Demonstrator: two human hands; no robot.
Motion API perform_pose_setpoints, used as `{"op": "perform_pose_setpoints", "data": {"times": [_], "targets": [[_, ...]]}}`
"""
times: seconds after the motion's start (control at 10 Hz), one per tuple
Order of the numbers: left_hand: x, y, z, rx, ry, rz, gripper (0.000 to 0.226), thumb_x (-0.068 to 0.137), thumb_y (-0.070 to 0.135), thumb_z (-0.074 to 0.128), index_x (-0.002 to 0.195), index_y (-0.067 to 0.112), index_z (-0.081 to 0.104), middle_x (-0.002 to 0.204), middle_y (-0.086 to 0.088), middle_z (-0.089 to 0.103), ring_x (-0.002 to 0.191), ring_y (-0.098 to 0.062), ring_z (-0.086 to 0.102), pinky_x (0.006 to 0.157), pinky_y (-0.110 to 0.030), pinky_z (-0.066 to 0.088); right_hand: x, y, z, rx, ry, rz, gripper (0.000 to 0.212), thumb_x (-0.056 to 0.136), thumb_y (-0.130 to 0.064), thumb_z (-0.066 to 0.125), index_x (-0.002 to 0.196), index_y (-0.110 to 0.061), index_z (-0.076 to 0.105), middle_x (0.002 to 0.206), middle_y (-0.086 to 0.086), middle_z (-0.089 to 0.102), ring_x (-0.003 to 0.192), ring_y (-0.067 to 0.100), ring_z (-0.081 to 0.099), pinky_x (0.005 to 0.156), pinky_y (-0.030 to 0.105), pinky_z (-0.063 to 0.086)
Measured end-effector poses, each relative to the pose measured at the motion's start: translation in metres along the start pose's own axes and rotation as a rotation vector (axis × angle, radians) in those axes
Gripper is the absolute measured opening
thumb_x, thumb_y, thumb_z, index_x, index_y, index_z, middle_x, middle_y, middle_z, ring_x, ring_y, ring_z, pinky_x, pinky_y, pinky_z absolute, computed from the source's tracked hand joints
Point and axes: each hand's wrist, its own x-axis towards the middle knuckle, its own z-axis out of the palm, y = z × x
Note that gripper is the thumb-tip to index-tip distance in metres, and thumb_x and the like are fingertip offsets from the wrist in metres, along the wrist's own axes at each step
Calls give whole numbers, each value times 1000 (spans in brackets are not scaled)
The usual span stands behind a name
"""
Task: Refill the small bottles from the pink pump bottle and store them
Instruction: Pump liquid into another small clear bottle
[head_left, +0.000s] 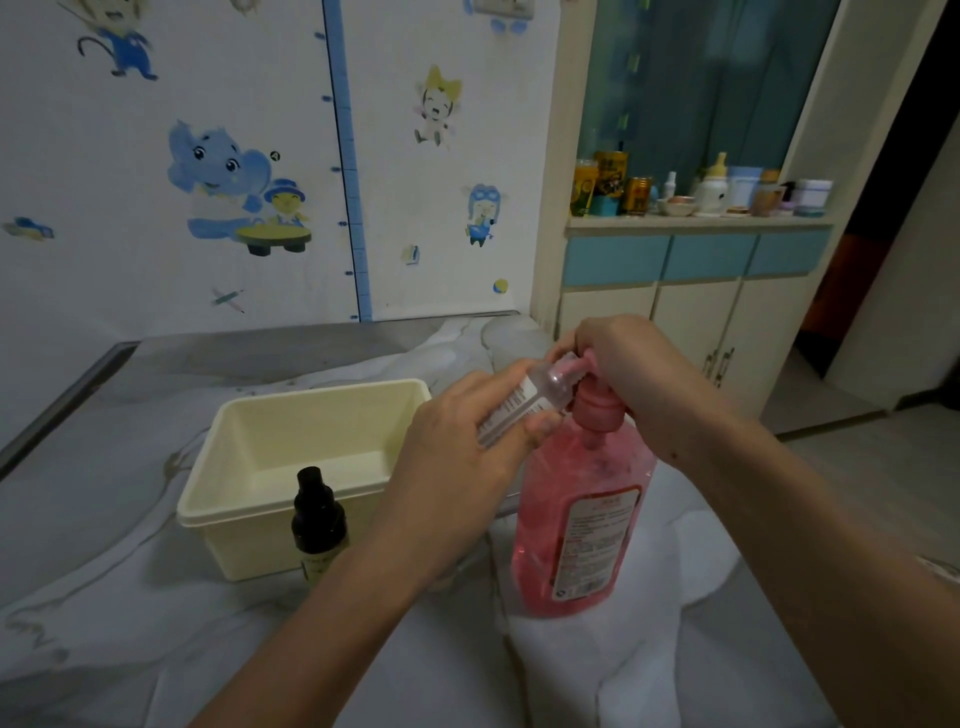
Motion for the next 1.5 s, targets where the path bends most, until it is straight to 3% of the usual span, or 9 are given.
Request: {"op": "perform_pose_setpoints", "data": {"times": [0.5, 0.7, 0.8, 0.9, 1.0, 1.1, 1.2, 1.3, 1.5], "targets": [[1, 2, -1, -49, 4, -6, 34, 87, 35, 63, 120, 37, 61, 82, 12, 59, 73, 0, 53, 63, -8, 37, 2, -3, -3, -17, -50, 9, 33, 91, -6, 36, 70, -6, 61, 35, -9, 54, 28, -1, 48, 32, 5, 34], [-2, -2, 1, -28, -12, -11, 36, 86, 32, 65, 122, 28, 63, 89, 13, 62, 80, 2, 56, 68, -6, 37, 13, -8, 13, -566, 40, 48, 35, 82, -19, 65, 117, -21, 62, 107, -3, 68, 72, 9, 60, 64, 19, 42], [-2, -2, 1, -33, -10, -15, 38, 85, 33, 65, 122, 27, 63, 90, 12, 63, 82, -1, 57, 68, -6, 38, 9, -10, 12, -564, 53, 102, 34, 83, -17, 66, 116, -17, 64, 107, 1, 68, 92, 12, 66, 80, 20, 48], [-1, 0, 0, -44, 2, -10, 37, 85, 35, 65, 122, 32, 62, 90, 13, 63, 82, 0, 57, 68, -6, 39, 4, -6, -1, -154, -6, 46, 31, 92, -8, 40, 101, 8, 65, 59, 2, 61, 38, 0, 57, 38, 7, 42], [0, 1, -1, -51, 10, 0, 37, 84, 37, 64, 121, 35, 61, 88, 12, 62, 80, -2, 57, 65, -7, 38, 2, -2, -5, -61, -18, 37, 32, 92, -8, 35, 82, 0, 64, 38, -8, 55, 28, -1, 49, 32, 4, 34], [0, -1, 1, -46, 12, -2, 38, 84, 36, 65, 122, 32, 62, 88, 11, 62, 80, -3, 57, 66, -7, 38, 8, 1, -3, -351, -14, -84, 27, 91, -12, 42, 88, -4, 67, 41, -14, 57, 35, -2, 53, 36, 5, 38], [0, -5, 2, -31, 6, -11, 36, 85, 32, 67, 121, 31, 63, 87, 13, 62, 80, 0, 56, 68, -8, 39, 21, -2, 6, -868, -16, -10, 33, 78, -16, 69, 110, -25, 66, 91, -12, 69, 80, 6, 65, 70, 13, 48], [-1, -7, 2, -44, 5, -18, 36, 85, 32, 67, 120, 32, 63, 90, 14, 64, 83, 0, 58, 70, -8, 40, 24, -7, 12, -900, 29, 108, 42, 81, -20, 68, 120, -33, 58, 122, -10, 60, 106, 10, 60, 88, 19, 45], [1, -2, 0, -75, 11, -19, 35, 85, 34, 65, 120, 37, 60, 93, 14, 65, 85, -1, 58, 69, -8, 41, 24, -2, 2, -478, -90, 38, 20, 85, 4, 54, 94, -7, 69, 80, 5, 64, 69, 13, 53, 68, 26, 48]]}}
